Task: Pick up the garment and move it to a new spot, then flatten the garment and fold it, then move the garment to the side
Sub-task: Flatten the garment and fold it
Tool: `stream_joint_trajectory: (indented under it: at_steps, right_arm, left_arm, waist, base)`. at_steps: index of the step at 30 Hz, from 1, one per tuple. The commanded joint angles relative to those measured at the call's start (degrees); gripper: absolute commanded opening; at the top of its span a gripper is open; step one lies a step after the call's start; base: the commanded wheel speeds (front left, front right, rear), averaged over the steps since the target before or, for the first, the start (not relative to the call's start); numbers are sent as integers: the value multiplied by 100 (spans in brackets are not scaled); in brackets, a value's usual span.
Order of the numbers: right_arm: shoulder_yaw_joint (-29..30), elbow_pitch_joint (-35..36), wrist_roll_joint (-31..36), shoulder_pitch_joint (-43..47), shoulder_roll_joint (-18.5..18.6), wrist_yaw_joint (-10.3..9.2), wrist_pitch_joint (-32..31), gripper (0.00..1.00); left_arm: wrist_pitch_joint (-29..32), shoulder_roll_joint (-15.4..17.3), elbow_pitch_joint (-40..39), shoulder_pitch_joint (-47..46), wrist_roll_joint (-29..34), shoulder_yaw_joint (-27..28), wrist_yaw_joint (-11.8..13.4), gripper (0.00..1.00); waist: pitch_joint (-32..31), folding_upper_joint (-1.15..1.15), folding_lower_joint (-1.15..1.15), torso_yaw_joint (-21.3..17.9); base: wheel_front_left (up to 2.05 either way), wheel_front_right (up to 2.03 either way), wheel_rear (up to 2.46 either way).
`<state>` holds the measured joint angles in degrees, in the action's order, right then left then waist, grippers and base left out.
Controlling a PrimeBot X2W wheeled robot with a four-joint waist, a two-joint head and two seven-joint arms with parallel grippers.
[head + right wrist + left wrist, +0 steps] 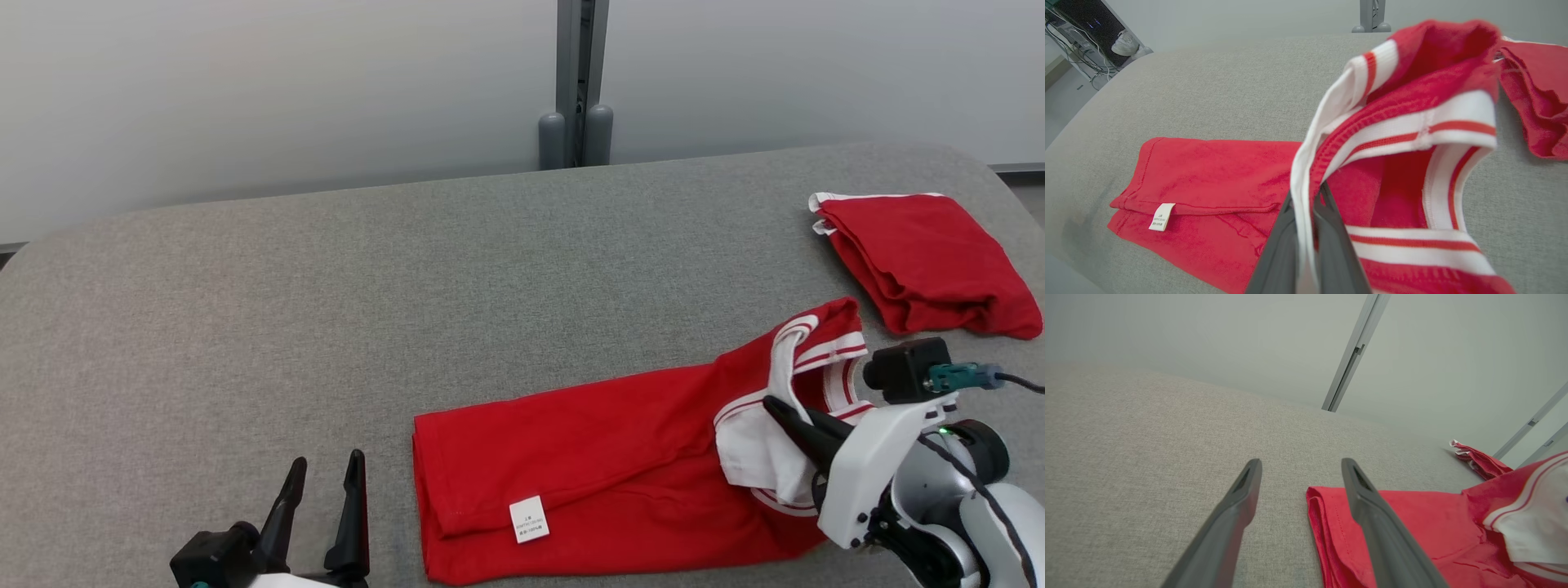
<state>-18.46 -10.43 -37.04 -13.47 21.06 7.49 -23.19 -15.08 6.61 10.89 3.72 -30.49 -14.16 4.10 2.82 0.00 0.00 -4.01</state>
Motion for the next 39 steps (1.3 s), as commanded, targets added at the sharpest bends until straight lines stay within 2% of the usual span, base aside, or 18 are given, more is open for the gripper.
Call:
stream_joint_trajectory:
  at_steps: [1,5,9,15,20,29,32,33,35,36,39]
  right_arm:
    - [-75,147,-26,58,-42,1,-44,0]
    - [-407,440,-90,41,-299,1,-142,0]
    - [-690,422,-130,-94,-630,1,-156,0]
    - [-1230,33,-116,-389,-1167,1,-83,0]
    - [-1648,-578,-128,-724,-1557,2,57,0]
    - [-2187,-1600,-306,-1169,-1798,1,416,0]
    - [-2451,-1823,-554,-1317,-1810,2,550,0]
    - [-2517,-1900,-645,-1380,-1803,2,625,9]
    - [-2699,-1987,-826,-1476,-1808,2,730,77]
    - [-2812,-2011,-915,-1529,-1810,2,774,100]
    - [-3074,-2049,-1152,-1672,-1797,2,899,100]
  left_arm:
    - [-9,25,3,32,17,-1,-13,100]
    - [-8,17,-15,31,-11,-19,-6,100]
    - [-7,4,-23,-2,-17,-31,1,100]
    - [-7,-20,22,-96,-30,-77,-42,100]
    - [-7,-62,76,-179,-20,-137,-59,100]
    - [-7,-115,171,-293,-25,-221,-106,100]
    - [-8,-138,215,-319,-13,-252,-108,100]
    - [-8,-145,231,-327,-8,-267,-118,100]
    - [-8,-156,257,-339,-9,-278,-137,100]
    - [-8,-159,272,-347,-11,-279,-140,100]
    - [-8,-169,302,-339,-3,-268,-155,100]
  waist:
    - [-21,0,0,35]
    - [-41,0,0,127]
    - [-32,0,0,199]
    - [-18,0,0,330]
    - [-9,0,0,459]
    - [-4,0,0,690]
    - [-24,0,0,763]
    - [-32,0,0,790]
    - [-47,0,0,832]
    - [-53,0,0,846]
    - [-78,0,0,868]
  base:
    - [0,0,0]
    - [0,0,0]
    - [0,0,0]
    - [0,0,0]
    - [0,0,0]
    - [0,0,0]
    - [0,0,0]
    - [0,0,0]
    - [0,0,0]
    - [0,0,0]
    - [0,0,0]
